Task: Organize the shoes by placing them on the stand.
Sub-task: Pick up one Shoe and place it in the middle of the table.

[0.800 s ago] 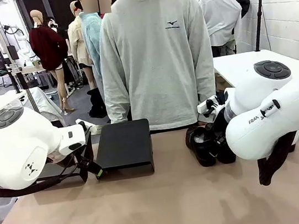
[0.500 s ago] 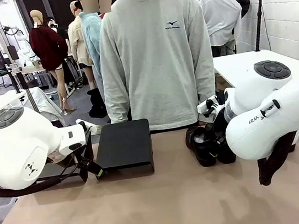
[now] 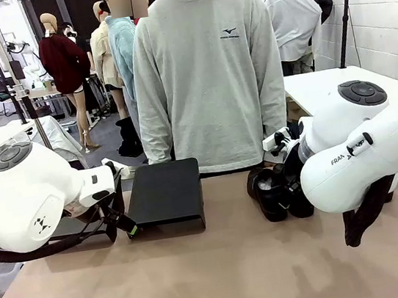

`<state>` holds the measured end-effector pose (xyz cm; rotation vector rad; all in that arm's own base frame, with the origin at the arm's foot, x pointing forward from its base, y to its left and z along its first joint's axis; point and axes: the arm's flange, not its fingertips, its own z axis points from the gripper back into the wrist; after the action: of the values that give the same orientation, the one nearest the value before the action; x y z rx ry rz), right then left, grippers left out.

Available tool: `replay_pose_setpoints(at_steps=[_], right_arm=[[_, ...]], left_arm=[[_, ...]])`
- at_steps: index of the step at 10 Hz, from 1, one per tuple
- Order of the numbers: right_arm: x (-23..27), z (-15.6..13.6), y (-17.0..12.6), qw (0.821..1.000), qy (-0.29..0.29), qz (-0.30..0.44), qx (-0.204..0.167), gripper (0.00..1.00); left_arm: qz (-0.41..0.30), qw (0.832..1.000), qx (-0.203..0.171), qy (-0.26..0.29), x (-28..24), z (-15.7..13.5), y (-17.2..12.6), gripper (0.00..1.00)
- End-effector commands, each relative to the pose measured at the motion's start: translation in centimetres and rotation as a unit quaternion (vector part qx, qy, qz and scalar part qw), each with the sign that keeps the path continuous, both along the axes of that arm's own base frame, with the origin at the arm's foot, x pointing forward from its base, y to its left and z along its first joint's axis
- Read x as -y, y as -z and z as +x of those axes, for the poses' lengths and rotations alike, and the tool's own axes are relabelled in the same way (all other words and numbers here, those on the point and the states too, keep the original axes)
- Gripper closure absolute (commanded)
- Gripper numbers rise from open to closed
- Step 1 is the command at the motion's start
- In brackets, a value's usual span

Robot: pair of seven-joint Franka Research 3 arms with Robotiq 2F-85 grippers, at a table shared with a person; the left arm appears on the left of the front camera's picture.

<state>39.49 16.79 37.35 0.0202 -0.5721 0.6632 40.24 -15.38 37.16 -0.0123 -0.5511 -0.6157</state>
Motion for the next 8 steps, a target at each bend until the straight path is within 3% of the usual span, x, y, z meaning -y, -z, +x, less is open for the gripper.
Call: replay_pose_setpoints(at_steps=[1, 7, 8], right_arm=[[0.0, 0.0, 0.0, 1.000, 0.000, 0.000, 0.000, 0.00], [0.0, 0.0, 0.0, 1.000, 0.000, 0.000, 0.000, 0.00], [0.0, -0.7, -1.2, 1.000, -0.007, -0.012, 0.011, 0.00]], left_arm=[[-0.002, 1.000, -0.001, -0.002, -0.2, 0.1, 0.0, 0.00], [-0.002, 1.000, -0.001, -0.002, -0.2, 0.1, 0.0, 0.00], [0.000, 1.000, 0.000, 0.000, 0.0, 0.0, 0.0, 0.00]])
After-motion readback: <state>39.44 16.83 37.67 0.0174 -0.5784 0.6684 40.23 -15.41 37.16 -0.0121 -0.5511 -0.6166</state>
